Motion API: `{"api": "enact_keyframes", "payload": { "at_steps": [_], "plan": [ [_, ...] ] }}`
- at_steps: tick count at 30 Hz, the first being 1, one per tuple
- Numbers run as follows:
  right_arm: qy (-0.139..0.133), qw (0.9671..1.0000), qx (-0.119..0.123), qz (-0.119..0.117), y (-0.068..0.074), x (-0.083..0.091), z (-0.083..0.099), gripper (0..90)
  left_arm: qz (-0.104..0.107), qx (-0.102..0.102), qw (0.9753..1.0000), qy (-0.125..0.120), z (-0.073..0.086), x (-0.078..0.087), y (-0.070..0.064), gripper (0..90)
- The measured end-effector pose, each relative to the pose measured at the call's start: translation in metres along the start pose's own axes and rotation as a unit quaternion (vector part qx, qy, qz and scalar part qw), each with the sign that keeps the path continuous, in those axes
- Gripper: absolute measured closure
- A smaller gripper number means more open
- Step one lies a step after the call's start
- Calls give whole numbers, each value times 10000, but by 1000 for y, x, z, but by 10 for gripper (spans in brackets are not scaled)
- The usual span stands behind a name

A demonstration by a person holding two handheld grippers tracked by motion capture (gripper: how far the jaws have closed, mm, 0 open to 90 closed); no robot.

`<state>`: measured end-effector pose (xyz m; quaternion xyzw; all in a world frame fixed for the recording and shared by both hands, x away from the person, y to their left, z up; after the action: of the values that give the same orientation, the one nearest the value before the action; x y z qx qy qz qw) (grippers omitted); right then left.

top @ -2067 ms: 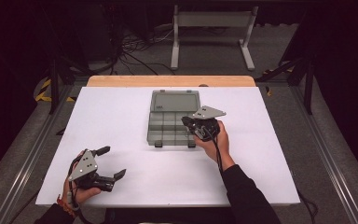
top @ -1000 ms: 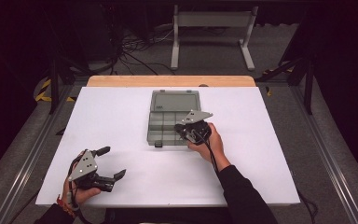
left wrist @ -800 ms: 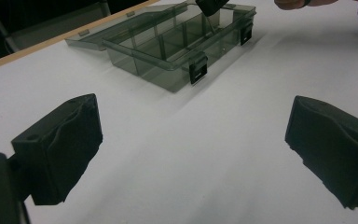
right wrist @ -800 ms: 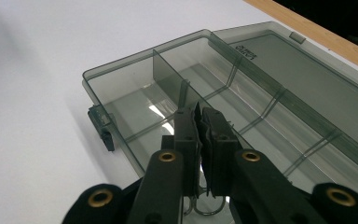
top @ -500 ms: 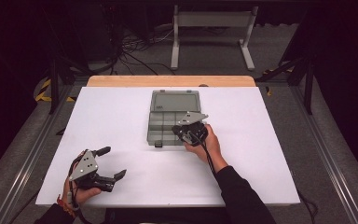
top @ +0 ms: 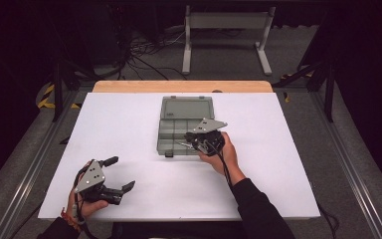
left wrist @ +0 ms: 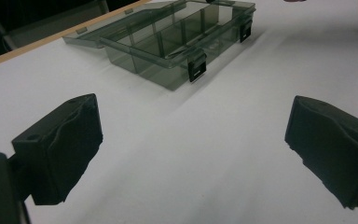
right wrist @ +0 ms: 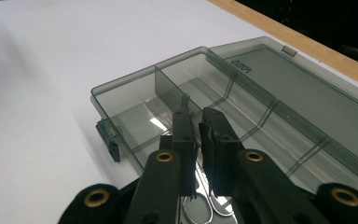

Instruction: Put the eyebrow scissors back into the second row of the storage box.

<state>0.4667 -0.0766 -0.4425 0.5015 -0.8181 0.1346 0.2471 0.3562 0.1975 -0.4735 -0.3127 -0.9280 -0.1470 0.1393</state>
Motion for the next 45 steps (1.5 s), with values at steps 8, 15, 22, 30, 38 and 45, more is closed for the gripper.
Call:
{"api": "enact_keyframes", "payload": {
  "at_steps": [8, 15, 22, 30, 38, 45],
  "plan": [
    [-208, 9997, 50, 94, 2, 14, -5, 826, 1, -3, 10000, -6, 0, 0, 0, 47],
    [-267, 9994, 44, 202, 2, 22, -7, 789, 6, -11, 10000, 2, 0, 0, 0, 47],
    [-318, 9991, 53, 289, 2, 28, -8, 742, 2, -27, 10000, 2, 0, 0, 1, 48],
    [-385, 9984, -18, 409, 0, 35, -7, 608, 8, -10, 10000, 6, 0, 0, 1, 50],
    [-411, 9975, -20, 567, -1, 37, -7, 419, -8, -29, 10000, -4, 0, 0, 1, 49],
    [-382, 9959, -83, 817, -5, 36, -5, 176, -10, -38, 10000, 5, 0, 1, 1, 49]
  ]
}}
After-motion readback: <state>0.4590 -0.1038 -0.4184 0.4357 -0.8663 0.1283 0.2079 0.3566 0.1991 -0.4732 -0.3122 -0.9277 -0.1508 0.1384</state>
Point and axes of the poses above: each handheld gripper's, and its own axes: x roughly backward along the jaws, z roughly out of its underside, y roughly to its left, the point moved 6 cm from there along -x, roughly forward along the jaws, and after that the axes turned 14 degrees about -z, right-handed, at the moved point
